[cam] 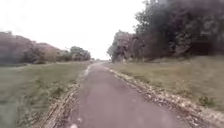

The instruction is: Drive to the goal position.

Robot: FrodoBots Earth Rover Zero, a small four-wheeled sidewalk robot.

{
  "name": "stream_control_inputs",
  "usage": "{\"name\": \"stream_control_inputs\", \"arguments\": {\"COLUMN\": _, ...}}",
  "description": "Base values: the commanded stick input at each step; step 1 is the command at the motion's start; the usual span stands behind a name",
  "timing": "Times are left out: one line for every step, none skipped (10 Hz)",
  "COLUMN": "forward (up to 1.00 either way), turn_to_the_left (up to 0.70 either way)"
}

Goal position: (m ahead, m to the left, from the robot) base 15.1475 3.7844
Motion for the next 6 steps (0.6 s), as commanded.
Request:
{"name": "stream_control_inputs", "arguments": {"forward": 1.00, "turn_to_the_left": 0.00}}
{"name": "stream_control_inputs", "arguments": {"forward": 1.00, "turn_to_the_left": 0.00}}
{"name": "stream_control_inputs", "arguments": {"forward": 1.00, "turn_to_the_left": 0.00}}
{"name": "stream_control_inputs", "arguments": {"forward": 1.00, "turn_to_the_left": 0.00}}
{"name": "stream_control_inputs", "arguments": {"forward": 1.00, "turn_to_the_left": 0.00}}
{"name": "stream_control_inputs", "arguments": {"forward": 1.00, "turn_to_the_left": 0.00}}
